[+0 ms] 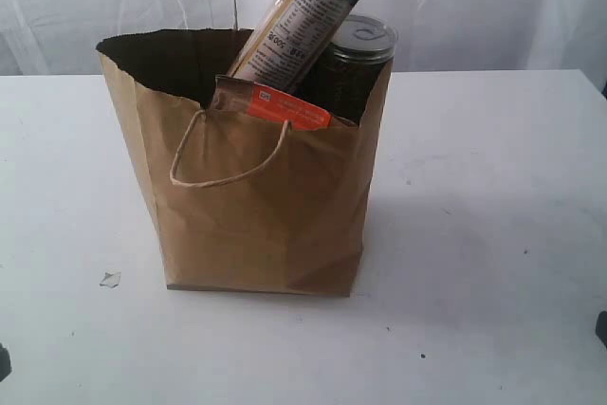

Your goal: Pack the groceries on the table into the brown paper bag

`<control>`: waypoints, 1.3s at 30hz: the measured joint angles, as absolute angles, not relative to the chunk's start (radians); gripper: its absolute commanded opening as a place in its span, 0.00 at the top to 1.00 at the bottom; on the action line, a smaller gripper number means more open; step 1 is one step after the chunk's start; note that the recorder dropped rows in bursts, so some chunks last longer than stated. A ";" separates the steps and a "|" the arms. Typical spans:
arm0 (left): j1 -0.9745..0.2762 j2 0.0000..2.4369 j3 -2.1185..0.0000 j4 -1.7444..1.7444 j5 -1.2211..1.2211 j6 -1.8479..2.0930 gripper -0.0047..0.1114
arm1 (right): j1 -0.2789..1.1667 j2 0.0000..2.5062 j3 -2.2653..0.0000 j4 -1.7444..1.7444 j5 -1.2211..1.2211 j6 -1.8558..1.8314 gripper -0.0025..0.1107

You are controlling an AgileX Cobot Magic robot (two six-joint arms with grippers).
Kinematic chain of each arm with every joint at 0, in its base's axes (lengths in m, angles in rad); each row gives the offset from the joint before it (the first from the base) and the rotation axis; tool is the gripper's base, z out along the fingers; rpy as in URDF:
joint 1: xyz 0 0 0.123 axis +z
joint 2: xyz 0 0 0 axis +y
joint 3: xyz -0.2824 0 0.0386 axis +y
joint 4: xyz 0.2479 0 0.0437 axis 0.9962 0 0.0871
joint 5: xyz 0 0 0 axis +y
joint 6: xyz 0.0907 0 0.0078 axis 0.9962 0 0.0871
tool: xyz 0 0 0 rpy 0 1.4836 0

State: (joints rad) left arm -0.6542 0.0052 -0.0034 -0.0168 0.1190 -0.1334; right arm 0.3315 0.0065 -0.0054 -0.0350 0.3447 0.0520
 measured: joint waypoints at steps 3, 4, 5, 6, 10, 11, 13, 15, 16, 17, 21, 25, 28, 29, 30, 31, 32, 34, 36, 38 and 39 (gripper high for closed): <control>-0.615 0.005 -0.003 -0.017 0.121 -0.133 0.96 | 0.332 0.006 -0.005 -0.035 0.345 0.052 0.98; -0.592 0.005 -0.003 -0.017 0.121 -0.133 0.96 | 0.332 0.006 -0.005 -0.035 0.345 0.052 0.98; -0.565 0.005 -0.003 -0.017 0.121 -0.133 0.96 | 0.332 0.006 -0.005 -0.035 0.345 0.052 0.98; -0.536 0.005 -0.003 -0.017 0.121 -0.133 0.96 | 0.332 0.006 -0.005 -0.035 0.345 0.052 0.98; -0.410 0.005 -0.003 -0.017 0.121 -0.133 0.96 | 0.332 0.006 -0.005 -0.035 0.345 0.052 0.98; -0.375 0.005 -0.003 -0.017 0.121 -0.133 0.96 | 0.332 0.006 -0.005 -0.035 0.345 0.052 0.98; -0.312 0.005 -0.003 -0.017 0.123 -0.133 0.96 | 0.332 0.006 -0.005 -0.035 0.345 0.052 0.98; -0.247 0.005 -0.003 -0.017 0.123 -0.133 0.96 | 0.332 0.006 -0.005 -0.035 0.345 0.052 0.98; -0.217 0.005 -0.003 -0.017 0.123 -0.133 0.96 | 0.332 0.006 -0.005 -0.035 0.345 0.052 0.98; -0.188 0.005 -0.003 -0.017 0.123 -0.133 0.96 | 0.332 0.006 -0.005 -0.035 0.345 0.052 0.98; -0.097 0.005 -0.003 -0.017 0.123 -0.133 0.96 | 0.332 0.006 -0.005 -0.035 0.345 0.052 0.98; -0.038 0.005 -0.003 -0.017 0.123 -0.133 0.96 | 0.332 0.006 -0.005 -0.035 0.345 0.052 0.98; -0.010 0.005 -0.003 -0.017 0.123 -0.133 0.96 | 0.332 0.006 -0.005 -0.035 0.345 0.052 0.98; -0.005 0.005 -0.003 -0.017 0.123 -0.133 0.96 | 0.332 0.006 -0.005 -0.035 0.345 0.052 0.98; -0.003 0.005 -0.003 -0.017 0.123 -0.133 0.96 | 0.332 0.006 -0.005 -0.035 0.345 0.052 0.98; -0.001 0.005 -0.003 -0.017 0.123 -0.133 0.96 | 0.332 0.006 -0.005 -0.035 0.345 0.052 0.98; -0.002 0.005 -0.003 -0.017 0.123 -0.133 0.96 | 0.332 0.006 -0.005 -0.035 0.345 0.052 0.98; -0.002 0.005 -0.003 -0.017 0.123 -0.133 0.96 | 0.332 0.006 -0.005 -0.035 0.345 0.052 0.98; -0.002 0.005 -0.003 -0.017 0.123 -0.133 0.96 | 0.332 0.006 -0.005 -0.035 0.345 0.052 0.98; -0.002 0.005 -0.003 -0.017 0.123 -0.133 0.96 | 0.332 0.006 -0.005 -0.035 0.345 0.052 0.98; -0.002 0.005 -0.003 -0.017 0.123 -0.133 0.96 | 0.332 0.006 -0.005 -0.035 0.345 0.052 0.98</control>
State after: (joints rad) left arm -0.0015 0.0052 -0.0034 -0.0168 0.1225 -0.1334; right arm 0.3315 0.0065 -0.0054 -0.0350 0.3447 0.0520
